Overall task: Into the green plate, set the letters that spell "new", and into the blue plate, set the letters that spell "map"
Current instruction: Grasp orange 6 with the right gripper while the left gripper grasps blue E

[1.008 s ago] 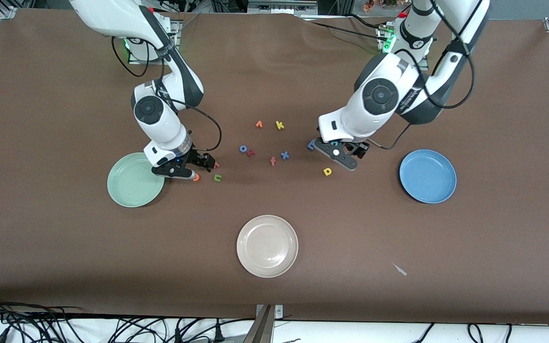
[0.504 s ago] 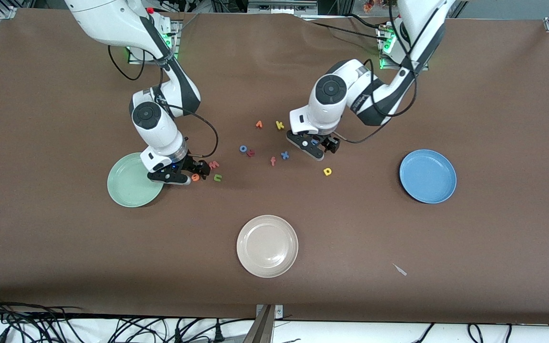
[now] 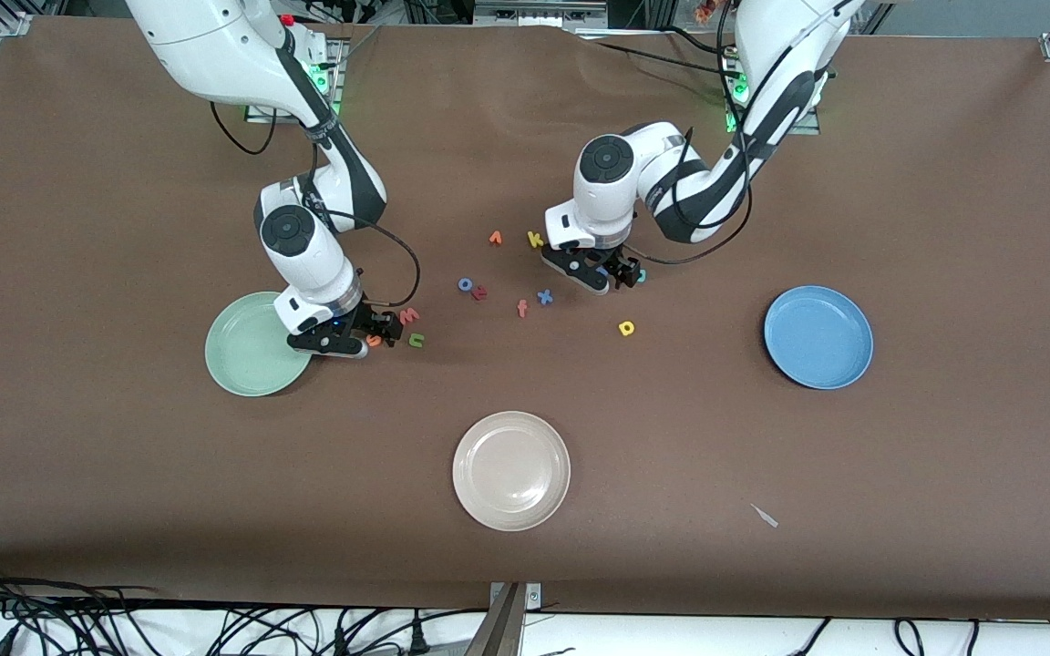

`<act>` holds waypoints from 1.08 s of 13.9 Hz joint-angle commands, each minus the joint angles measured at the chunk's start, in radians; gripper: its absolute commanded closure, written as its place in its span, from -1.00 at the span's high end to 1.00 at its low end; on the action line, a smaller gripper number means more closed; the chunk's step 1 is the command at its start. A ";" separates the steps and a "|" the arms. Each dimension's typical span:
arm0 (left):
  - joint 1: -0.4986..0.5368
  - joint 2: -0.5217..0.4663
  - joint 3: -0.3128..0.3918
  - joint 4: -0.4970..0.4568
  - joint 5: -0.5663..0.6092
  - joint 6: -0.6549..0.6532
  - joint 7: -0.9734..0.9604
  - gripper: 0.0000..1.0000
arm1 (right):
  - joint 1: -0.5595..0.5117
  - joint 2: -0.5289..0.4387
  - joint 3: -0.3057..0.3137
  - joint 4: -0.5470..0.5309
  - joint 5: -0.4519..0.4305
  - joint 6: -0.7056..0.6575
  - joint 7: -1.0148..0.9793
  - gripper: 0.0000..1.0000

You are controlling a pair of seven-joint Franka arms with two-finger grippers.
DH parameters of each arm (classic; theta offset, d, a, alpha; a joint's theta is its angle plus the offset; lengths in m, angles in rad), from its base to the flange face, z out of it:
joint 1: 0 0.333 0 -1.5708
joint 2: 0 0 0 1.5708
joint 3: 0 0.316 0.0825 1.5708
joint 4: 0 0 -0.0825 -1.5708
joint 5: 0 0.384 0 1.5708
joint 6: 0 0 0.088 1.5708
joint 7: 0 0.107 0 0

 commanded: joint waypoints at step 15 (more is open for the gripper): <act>0.001 0.081 0.005 0.034 0.091 0.014 -0.068 -0.81 | 0.016 0.034 -0.004 0.013 -0.019 0.046 0.002 -0.58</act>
